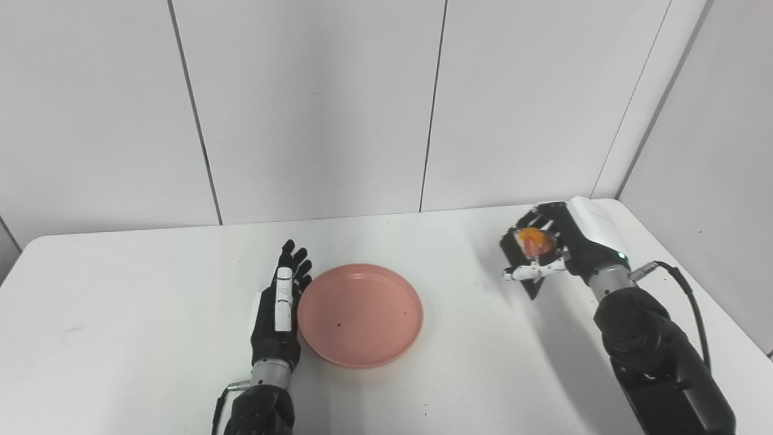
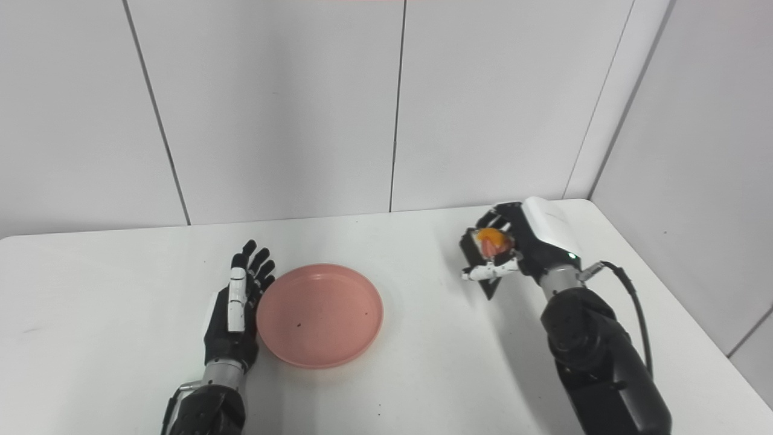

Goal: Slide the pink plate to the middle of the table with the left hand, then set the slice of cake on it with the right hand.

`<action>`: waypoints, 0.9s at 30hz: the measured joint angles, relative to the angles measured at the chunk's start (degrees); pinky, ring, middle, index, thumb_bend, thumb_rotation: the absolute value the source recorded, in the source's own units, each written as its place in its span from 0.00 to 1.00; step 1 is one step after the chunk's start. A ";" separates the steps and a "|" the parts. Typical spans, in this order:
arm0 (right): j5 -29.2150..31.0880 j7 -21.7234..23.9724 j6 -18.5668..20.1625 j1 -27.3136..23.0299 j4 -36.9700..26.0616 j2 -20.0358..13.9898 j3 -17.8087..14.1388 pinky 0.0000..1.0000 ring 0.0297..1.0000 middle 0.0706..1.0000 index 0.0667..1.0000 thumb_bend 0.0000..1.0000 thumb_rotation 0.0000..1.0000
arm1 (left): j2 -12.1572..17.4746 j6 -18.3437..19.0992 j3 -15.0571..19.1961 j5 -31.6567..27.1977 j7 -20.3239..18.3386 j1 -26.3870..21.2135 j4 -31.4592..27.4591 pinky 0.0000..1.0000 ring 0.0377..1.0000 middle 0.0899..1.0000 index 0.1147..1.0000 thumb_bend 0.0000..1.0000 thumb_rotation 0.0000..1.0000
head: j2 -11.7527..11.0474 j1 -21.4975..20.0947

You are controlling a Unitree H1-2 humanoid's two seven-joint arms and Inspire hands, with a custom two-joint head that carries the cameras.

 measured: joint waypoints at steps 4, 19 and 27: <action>0.51 1.60 -1.20 -1.33 -0.12 0.10 2.20 0.32 0.40 0.48 0.43 0.52 0.00 | -0.06 -0.02 -0.29 1.04 0.32 0.13 -0.07 0.97 0.95 0.95 0.95 0.62 1.00 | 0.09 1.14; 0.32 7.70 -1.90 -5.61 -1.74 6.04 11.02 0.35 0.42 0.51 0.42 0.51 0.00 | -0.48 -2.37 -1.22 2.57 1.44 -1.10 2.51 0.95 0.95 0.96 0.96 0.63 1.00 | -0.53 8.70; -2.07 10.12 -2.02 -8.23 0.23 9.19 16.12 0.35 0.42 0.52 0.42 0.51 0.00 | -1.58 -3.61 -1.16 2.57 1.81 -1.96 4.39 0.97 0.96 0.96 0.96 0.62 1.00 | -0.70 12.04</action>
